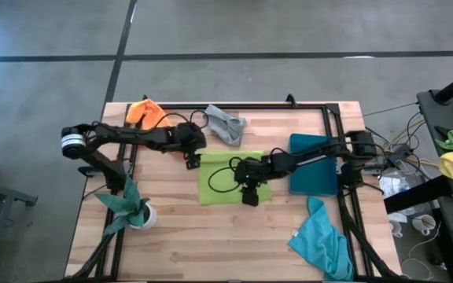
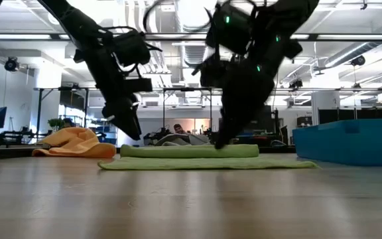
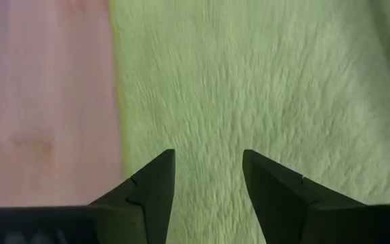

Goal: Roll microfiber towels into tight, uniform cylinder then place into a basket
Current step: Roll the green towel

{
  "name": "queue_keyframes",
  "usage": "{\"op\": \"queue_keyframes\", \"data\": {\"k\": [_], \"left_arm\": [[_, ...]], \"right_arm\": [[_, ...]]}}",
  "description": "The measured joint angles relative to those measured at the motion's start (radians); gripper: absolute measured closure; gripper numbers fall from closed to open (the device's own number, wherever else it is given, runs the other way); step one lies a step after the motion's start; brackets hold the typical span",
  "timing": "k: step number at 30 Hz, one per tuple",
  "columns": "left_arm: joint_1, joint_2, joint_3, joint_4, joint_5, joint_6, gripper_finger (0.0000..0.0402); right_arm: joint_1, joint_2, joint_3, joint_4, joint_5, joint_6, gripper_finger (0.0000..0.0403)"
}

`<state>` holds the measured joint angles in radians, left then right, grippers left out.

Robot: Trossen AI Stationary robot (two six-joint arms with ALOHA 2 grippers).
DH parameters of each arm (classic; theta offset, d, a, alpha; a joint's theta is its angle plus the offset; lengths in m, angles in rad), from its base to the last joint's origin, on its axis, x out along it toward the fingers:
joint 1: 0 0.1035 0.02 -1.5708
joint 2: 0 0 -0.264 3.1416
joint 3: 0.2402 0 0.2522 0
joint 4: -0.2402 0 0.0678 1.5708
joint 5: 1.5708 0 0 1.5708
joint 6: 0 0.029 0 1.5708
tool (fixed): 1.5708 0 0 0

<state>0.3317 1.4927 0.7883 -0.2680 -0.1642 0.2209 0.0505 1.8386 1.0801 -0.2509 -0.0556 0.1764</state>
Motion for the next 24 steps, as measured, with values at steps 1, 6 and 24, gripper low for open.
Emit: {"op": "queue_keyframes", "data": {"k": [1,6,24], "left_arm": [[0.000,0.011,0.000,0.024,0.022,-0.007,0.0126],[-0.037,0.043,0.000,0.075,0.103,-0.045,0.0126],[-0.065,0.164,-0.019,0.286,-0.034,-0.104,0.0126]], "right_arm": [[-0.001,-0.001,0.001,0.009,0.001,0.000,0.0232],[0.000,0.035,-0.002,0.071,0.005,0.000,0.0232],[0.027,0.110,0.008,0.098,0.001,0.031,0.0232]]}}
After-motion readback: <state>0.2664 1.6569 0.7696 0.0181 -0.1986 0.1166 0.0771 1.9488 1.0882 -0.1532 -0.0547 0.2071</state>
